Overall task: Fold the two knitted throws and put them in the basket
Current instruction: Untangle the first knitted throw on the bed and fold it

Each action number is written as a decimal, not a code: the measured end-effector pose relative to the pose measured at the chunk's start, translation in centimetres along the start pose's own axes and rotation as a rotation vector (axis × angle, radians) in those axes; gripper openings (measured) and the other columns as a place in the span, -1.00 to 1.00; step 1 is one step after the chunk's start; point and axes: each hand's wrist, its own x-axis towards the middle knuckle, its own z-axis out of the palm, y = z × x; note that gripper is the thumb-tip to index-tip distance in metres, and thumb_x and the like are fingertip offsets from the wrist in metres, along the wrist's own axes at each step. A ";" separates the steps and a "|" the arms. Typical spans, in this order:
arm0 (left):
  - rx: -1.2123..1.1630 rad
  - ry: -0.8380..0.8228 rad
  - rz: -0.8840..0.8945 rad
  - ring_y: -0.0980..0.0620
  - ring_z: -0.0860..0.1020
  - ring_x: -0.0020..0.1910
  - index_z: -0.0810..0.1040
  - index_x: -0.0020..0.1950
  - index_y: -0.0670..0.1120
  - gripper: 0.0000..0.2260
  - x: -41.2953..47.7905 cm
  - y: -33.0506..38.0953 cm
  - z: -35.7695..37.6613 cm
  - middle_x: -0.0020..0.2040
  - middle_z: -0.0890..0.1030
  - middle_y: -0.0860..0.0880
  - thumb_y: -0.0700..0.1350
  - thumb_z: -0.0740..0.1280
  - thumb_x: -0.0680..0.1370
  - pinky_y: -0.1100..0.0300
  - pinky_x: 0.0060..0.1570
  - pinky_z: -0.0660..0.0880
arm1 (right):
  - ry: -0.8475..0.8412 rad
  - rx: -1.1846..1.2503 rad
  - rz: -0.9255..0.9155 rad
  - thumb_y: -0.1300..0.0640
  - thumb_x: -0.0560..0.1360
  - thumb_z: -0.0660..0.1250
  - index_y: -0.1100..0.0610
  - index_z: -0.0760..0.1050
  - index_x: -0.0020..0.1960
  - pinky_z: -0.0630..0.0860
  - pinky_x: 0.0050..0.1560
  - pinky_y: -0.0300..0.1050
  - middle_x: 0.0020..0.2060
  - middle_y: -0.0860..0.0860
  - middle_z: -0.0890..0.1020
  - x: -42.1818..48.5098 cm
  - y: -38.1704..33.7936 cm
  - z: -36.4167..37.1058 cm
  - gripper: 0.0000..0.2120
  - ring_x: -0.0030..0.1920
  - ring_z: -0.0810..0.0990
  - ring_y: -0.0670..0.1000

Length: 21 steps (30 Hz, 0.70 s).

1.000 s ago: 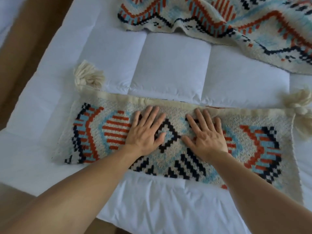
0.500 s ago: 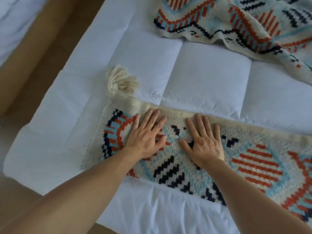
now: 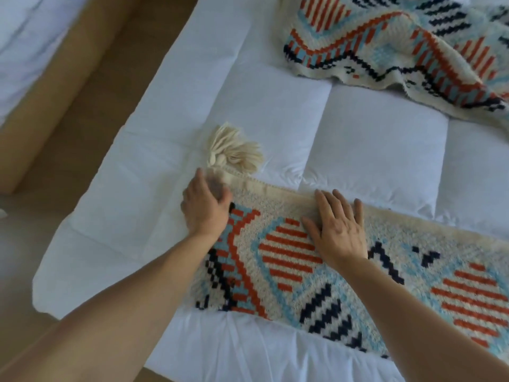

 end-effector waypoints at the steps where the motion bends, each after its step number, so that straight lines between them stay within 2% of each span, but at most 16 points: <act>1: -0.107 -0.011 -0.076 -0.11 0.49 0.25 0.35 0.42 -0.15 -0.47 0.7 -0.3 -0.4 0.28 0.53 -0.13 0.17 0.22 0.58 -0.07 0.22 0.45 | 0.040 0.021 -0.003 -0.26 0.62 -0.02 0.05 0.10 0.57 -0.18 0.56 0.15 0.49 -0.01 0.30 0.4 -0.4 0.1 -0.37 0.55 0.10 0.06; 2: -0.203 -0.052 -0.094 -0.05 0.56 0.07 0.49 0.26 -0.15 -0.58 1.3 -0.4 -0.8 0.11 0.61 -0.10 0.14 0.24 0.58 0.00 0.06 0.51 | 0.080 0.042 -0.001 -0.22 0.62 0.05 0.06 0.19 0.54 -0.08 0.55 0.17 0.41 0.01 0.39 0.8 -0.8 0.2 -0.42 0.49 0.21 0.08; 3: -0.298 -0.106 -0.085 0.02 0.57 -0.10 0.56 0.09 -0.13 -0.69 1.7 -0.3 -1.0 -0.05 0.63 -0.05 0.10 0.27 0.59 0.07 -0.08 0.51 | 0.120 0.058 0.000 -0.18 0.62 0.11 0.07 0.28 0.49 0.03 0.52 0.18 0.33 0.01 0.45 1.0 -1.2 0.4 -0.47 0.41 0.29 0.09; 4: -0.380 -0.145 -0.081 0.09 0.55 -0.20 0.57 0.00 -0.09 -0.78 2.0 -0.2 -1.3 -0.14 0.62 0.02 0.06 0.30 0.59 0.13 -0.16 0.49 | 0.162 0.067 0.002 -0.14 0.61 0.17 0.08 0.37 0.43 0.11 0.48 0.18 0.26 0.02 0.50 1.3 -1.6 0.6 -0.52 0.34 0.35 0.10; 7: -0.491 -0.168 -0.083 0.16 0.49 -0.30 0.57 -0.02 -0.06 -0.89 2.9 -0.1 -1.6 -0.22 0.57 0.10 -0.02 0.35 0.57 0.35 -0.33 0.40 | 0.240 0.114 0.052 -0.05 0.57 0.29 0.10 0.53 0.24 0.24 0.35 0.12 0.11 0.05 0.57 2.0 -2.2 0.9 -0.68 0.18 0.44 0.13; 9: -0.388 -0.148 -0.031 0.13 0.42 -0.39 0.54 -0.05 -0.12 -0.86 3.4 -0.4 -1.6 -0.29 0.52 0.06 -0.05 0.33 0.59 0.42 -0.47 0.29 | 0.245 0.160 0.106 -0.03 0.56 0.30 0.09 0.57 0.15 0.25 0.31 0.10 0.07 0.04 0.59 2.7 -2.3 0.7 -0.74 0.15 0.45 0.12; 10: -0.319 -0.125 0.000 0.13 0.40 -0.41 0.53 -0.05 -0.14 -0.85 3.6 -0.7 -1.5 -0.31 0.50 0.06 -0.06 0.30 0.60 0.39 -0.49 0.28 | 0.244 0.174 0.124 -0.02 0.56 0.30 0.08 0.58 0.12 0.26 0.31 0.09 0.06 0.03 0.59 3.1 -2.4 0.6 -0.76 0.15 0.45 0.12; 12: -0.240 -0.082 0.032 0.13 0.39 -0.41 0.53 -0.02 -0.17 -0.84 3.7 -1.3 -1.2 -0.28 0.50 0.03 -0.07 0.28 0.62 0.29 -0.47 0.28 | 0.251 0.170 0.144 -0.02 0.56 0.29 0.08 0.59 0.11 0.26 0.31 0.10 0.06 0.03 0.60 3.5 -2.6 0.5 -0.77 0.16 0.46 0.12; 14: -0.243 -0.114 0.030 0.09 0.45 -0.36 0.51 0.01 -0.17 -0.82 3.5 -1.6 -0.9 -0.20 0.56 -0.03 -0.06 0.29 0.60 0.21 -0.40 0.34 | 0.255 0.110 0.139 -0.02 0.58 0.25 0.09 0.56 0.19 0.25 0.34 0.10 0.13 0.06 0.59 3.1 -2.8 0.9 -0.72 0.21 0.45 0.14; 15: -0.282 -0.167 0.008 0.04 0.51 -0.26 0.49 0.07 -0.17 -0.78 3.2 -1.6 -0.9 -0.11 0.58 -0.05 -0.01 0.32 0.58 0.19 -0.32 0.41 | 0.248 0.074 0.122 -0.03 0.59 0.22 0.09 0.51 0.28 0.21 0.39 0.12 0.21 0.08 0.55 2.6 -2.9 1.1 -0.67 0.28 0.42 0.15; 16: -0.330 -0.237 -0.026 -0.01 0.56 -0.07 0.46 0.18 -0.16 -0.67 2.9 -1.5 -1.1 0.04 0.59 -0.06 0.05 0.35 0.56 0.19 -0.15 0.47 | 0.231 0.049 0.104 -0.04 0.61 0.18 0.07 0.41 0.39 0.11 0.47 0.15 0.33 0.09 0.47 2.0 -3.0 1.4 -0.61 0.40 0.33 0.15; 18: -0.374 -0.338 -0.086 -0.05 0.45 0.30 0.32 0.42 -0.14 -0.39 2.1 -1.6 -1.8 0.35 0.46 -0.06 0.17 0.38 0.51 0.15 0.21 0.40 | 0.177 0.007 0.065 -0.12 0.65 0.07 -0.02 0.13 0.55 -0.19 0.55 0.13 0.54 0.02 0.19 0.2 -3.1 1.7 -0.49 0.57 0.02 0.07; 19: -0.366 -0.361 -0.093 -0.04 0.41 0.35 0.29 0.45 -0.12 -0.33 1.6 -1.8 -2.2 0.40 0.42 -0.05 0.21 0.38 0.48 0.10 0.28 0.37 | 0.152 -0.025 0.035 -0.17 0.65 0.00 -0.05 0.01 0.59 -0.28 0.54 0.10 0.58 -0.01 0.06 -0.9 -3.0 1.9 -0.45 0.59 -0.11 0.05; 20: -0.352 -0.381 -0.091 -0.03 0.46 0.30 0.34 0.41 -0.10 -0.34 1.0 -2.3 -2.5 0.35 0.47 -0.03 0.26 0.38 0.46 0.06 0.28 0.42 | 0.126 -0.058 0.003 -0.21 0.65 -0.05 -0.07 -0.08 0.60 -0.30 0.54 0.09 0.60 -0.01 -0.03 -2.0 -2.8 2.1 -0.42 0.59 -0.19 0.03; 21: -0.330 -0.400 -0.086 0.00 0.55 0.17 0.43 0.29 -0.09 -0.40 0.4 -3.0 -2.9 0.22 0.56 -0.01 0.30 0.37 0.44 0.04 0.17 0.51 | 0.093 -0.082 -0.021 -0.24 0.64 -0.09 -0.08 -0.12 0.60 -0.30 0.54 0.09 0.60 0.00 -0.08 -3.3 -2.6 2.3 -0.40 0.59 -0.23 0.03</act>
